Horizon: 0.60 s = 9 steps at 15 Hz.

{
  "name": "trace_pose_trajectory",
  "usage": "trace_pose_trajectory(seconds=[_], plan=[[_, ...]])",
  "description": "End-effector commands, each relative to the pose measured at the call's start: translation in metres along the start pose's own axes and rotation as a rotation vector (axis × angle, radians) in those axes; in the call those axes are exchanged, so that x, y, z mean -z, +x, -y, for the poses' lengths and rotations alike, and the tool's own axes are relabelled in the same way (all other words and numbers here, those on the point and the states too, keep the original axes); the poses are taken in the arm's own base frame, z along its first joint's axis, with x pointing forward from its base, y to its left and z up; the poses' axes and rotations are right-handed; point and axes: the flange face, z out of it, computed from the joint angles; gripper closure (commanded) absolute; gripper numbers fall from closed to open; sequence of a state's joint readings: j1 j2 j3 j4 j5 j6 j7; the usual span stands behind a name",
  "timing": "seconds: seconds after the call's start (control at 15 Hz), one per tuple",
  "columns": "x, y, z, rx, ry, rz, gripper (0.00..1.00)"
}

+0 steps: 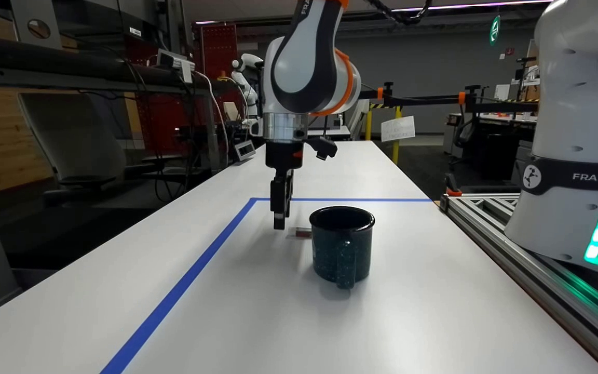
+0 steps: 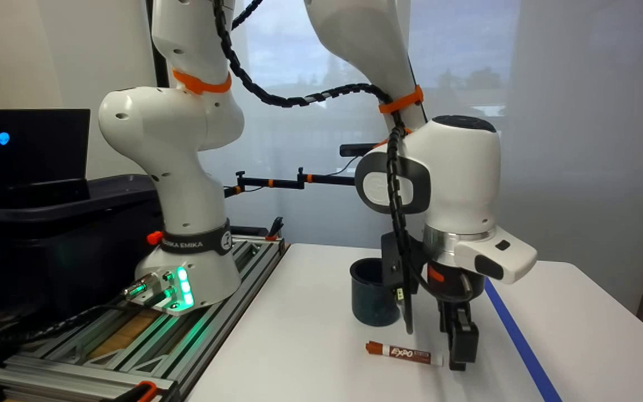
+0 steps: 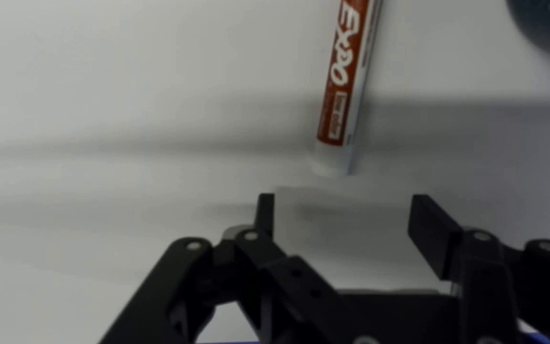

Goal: Take the marker out of the mug.

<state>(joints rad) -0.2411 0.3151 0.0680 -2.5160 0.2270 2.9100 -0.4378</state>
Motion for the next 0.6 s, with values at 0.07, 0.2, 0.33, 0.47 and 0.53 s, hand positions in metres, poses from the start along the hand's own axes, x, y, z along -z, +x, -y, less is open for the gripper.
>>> trace_pose_trajectory(seconds=[0.07,0.2,0.33,0.47,0.53], plan=[[0.049,-0.012,0.022,0.05,-0.028,-0.035,0.0],[0.065,-0.017,0.033,0.062,-0.029,-0.036,0.0],[0.079,-0.023,0.042,0.065,-0.036,-0.038,0.0],[0.092,-0.027,0.048,0.057,-0.041,-0.042,0.01],[0.098,-0.029,0.051,0.051,-0.036,-0.047,0.0]])
